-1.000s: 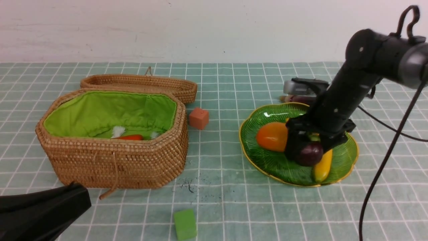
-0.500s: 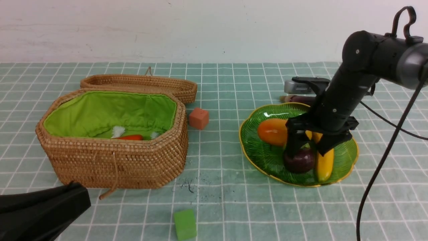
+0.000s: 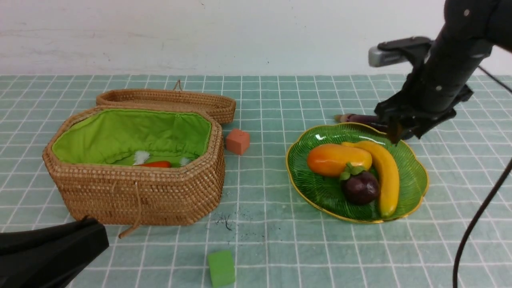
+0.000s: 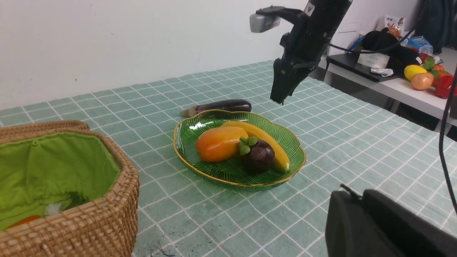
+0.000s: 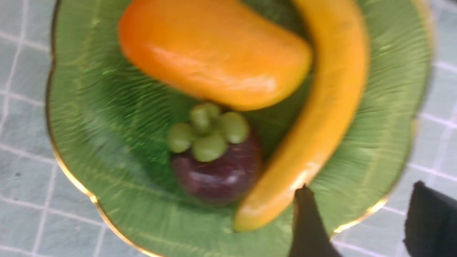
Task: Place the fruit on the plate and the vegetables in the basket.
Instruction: Grab an eggplant with your right arm and place it in the basket on the left.
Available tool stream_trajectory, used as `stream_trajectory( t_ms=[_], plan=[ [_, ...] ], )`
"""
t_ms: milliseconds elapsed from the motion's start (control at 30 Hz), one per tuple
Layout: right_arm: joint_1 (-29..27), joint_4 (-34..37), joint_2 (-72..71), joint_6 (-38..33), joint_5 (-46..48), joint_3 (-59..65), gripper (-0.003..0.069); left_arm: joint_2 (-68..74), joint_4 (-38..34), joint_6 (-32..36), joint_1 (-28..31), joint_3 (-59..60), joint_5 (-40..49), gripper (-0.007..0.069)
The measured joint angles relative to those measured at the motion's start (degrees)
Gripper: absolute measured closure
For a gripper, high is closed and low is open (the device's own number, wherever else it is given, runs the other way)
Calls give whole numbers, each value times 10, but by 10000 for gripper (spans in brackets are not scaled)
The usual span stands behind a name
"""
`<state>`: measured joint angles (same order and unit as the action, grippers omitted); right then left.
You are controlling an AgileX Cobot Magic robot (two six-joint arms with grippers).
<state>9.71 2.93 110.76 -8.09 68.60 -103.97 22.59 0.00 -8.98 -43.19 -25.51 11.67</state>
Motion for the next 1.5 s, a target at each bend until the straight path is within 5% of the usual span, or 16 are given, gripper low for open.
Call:
stream_trajectory(
  t_ms=[267, 500, 933, 1500],
  plan=[
    [-87, 42, -1, -28, -33, -1, 410, 0, 0, 0, 0, 0, 0, 585],
    [-127, 121, 43, -187, -82, -59, 406, 0, 0, 0, 0, 0, 0, 583],
    [-159, 303, 335, -516, -100, -365, 111, 0, 0, 0, 0, 0, 2, 582],
    [-164, 287, 389, -540, -125, -369, 118, 0, 0, 0, 0, 0, 14, 573]
  ],
)
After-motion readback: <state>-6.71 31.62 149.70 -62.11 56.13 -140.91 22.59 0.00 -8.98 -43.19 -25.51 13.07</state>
